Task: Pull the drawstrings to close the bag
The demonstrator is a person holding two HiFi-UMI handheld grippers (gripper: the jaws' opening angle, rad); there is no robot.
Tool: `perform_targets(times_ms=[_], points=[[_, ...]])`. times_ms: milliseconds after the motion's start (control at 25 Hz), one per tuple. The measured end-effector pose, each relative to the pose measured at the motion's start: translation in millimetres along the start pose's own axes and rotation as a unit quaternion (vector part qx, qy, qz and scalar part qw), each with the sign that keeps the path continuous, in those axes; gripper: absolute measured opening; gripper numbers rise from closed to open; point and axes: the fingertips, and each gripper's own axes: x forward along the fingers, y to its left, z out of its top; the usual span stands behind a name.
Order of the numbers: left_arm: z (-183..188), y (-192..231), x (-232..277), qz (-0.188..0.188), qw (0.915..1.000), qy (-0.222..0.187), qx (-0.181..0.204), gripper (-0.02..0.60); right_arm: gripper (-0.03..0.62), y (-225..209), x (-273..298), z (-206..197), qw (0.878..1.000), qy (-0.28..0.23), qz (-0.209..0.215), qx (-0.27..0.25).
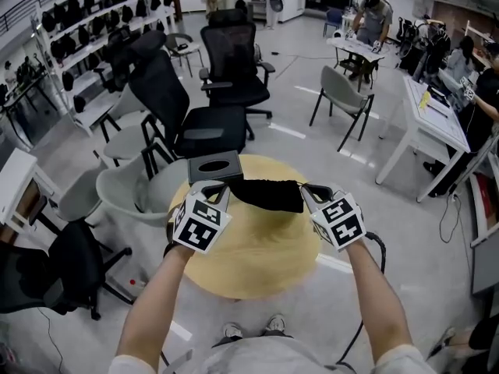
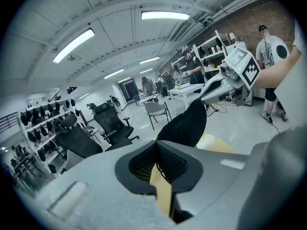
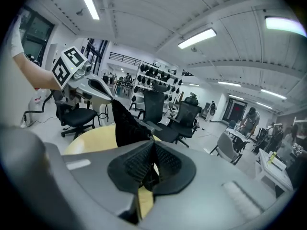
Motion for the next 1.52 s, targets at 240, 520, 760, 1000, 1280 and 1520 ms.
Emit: perform_targets(times_ms=[240,520,760,1000,1280,1520], points=[[32.5,18.7,-22.2,0.032,0.9985,-0.043,-0.004,0.006,0.005,-10.7,-15.7,40.5,0.999,-0.044,-0.021,-0.003],[64.8,42.0,-49.7,0.079,0.9928,-0.088,-0.02,0.006,0.005,-17.1,-28.8,79.2,0.995,-0.089,-0.042,0.007],[85.9,56.5,-73.5,0.116,0.9857,-0.12,-0.02,0.006,0.005,-19.8,-40.1,111.4,0.99,-0.129,-0.052,0.026],[91.0,65.9,-86.6,0.142,0.9811,-0.131,-0.002,0.006,0.005,-16.5,-43.0,125.0,0.987,-0.149,-0.065,0.016],[84.5,78.0,-94.4,0.163,0.9786,-0.125,0.013,0.006,0.005,-20.4,-44.1,126.6,0.984,-0.157,-0.081,0.008],[71.6,85.6,-96.9,0.176,0.9784,-0.105,0.026,0.006,0.005,-32.0,-46.6,119.5,0.983,-0.147,-0.103,0.037]])
